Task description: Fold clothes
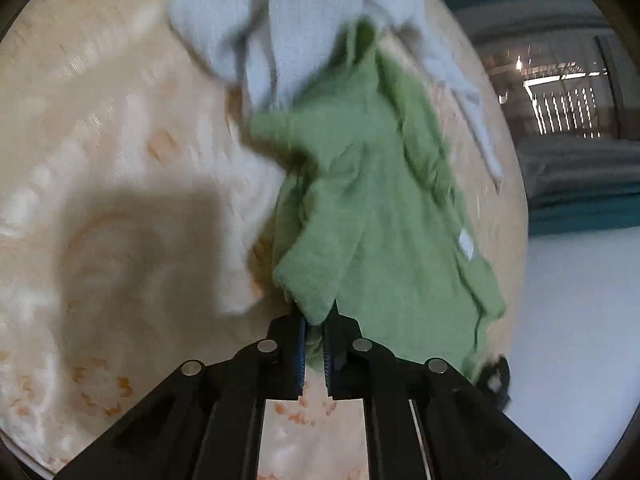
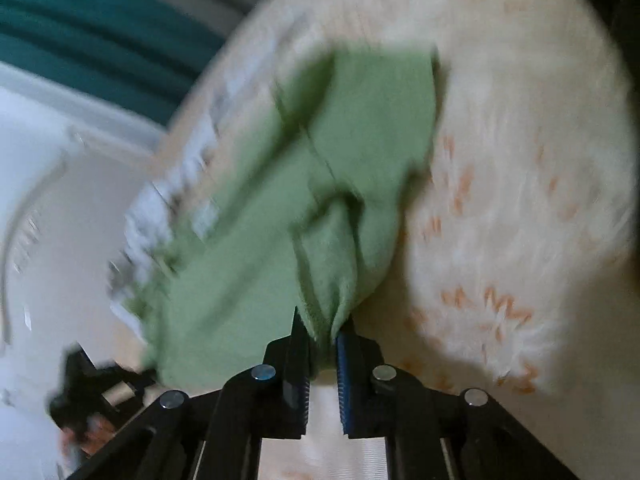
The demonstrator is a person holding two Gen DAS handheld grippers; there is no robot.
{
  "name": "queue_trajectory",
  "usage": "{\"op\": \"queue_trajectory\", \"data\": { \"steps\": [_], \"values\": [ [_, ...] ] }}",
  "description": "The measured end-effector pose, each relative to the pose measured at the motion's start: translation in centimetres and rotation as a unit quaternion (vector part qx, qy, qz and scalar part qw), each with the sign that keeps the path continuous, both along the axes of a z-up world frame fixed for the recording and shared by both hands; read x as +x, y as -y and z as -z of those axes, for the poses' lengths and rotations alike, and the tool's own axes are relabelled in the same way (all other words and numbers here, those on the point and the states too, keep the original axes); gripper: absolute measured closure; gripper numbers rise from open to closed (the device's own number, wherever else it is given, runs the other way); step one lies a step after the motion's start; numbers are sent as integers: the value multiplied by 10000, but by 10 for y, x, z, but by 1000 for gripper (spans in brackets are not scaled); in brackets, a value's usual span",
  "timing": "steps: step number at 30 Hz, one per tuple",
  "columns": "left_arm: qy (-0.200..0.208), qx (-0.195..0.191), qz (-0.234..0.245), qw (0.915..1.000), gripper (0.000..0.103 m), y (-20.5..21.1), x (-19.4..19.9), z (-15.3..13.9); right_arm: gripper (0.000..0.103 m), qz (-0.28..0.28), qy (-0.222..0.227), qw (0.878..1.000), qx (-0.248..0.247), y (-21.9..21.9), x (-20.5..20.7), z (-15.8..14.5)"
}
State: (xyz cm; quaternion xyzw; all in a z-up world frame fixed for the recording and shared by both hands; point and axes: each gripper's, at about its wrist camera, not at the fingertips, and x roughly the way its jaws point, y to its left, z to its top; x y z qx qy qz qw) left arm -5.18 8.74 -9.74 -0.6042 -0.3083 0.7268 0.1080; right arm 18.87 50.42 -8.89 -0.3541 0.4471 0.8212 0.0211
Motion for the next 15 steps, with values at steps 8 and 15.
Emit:
{"op": "queue_trajectory", "data": {
  "steps": [8, 15],
  "values": [
    [-753, 1262, -108, 9891, 97, 63, 34, -77, 96, 407, -959, 9941, 304, -6, 68, -76],
    [-1289, 1387, 122, 9818, 97, 23, -2, -163, 96, 444, -1605, 9800, 1088, -13, 43, -148]
  ]
}}
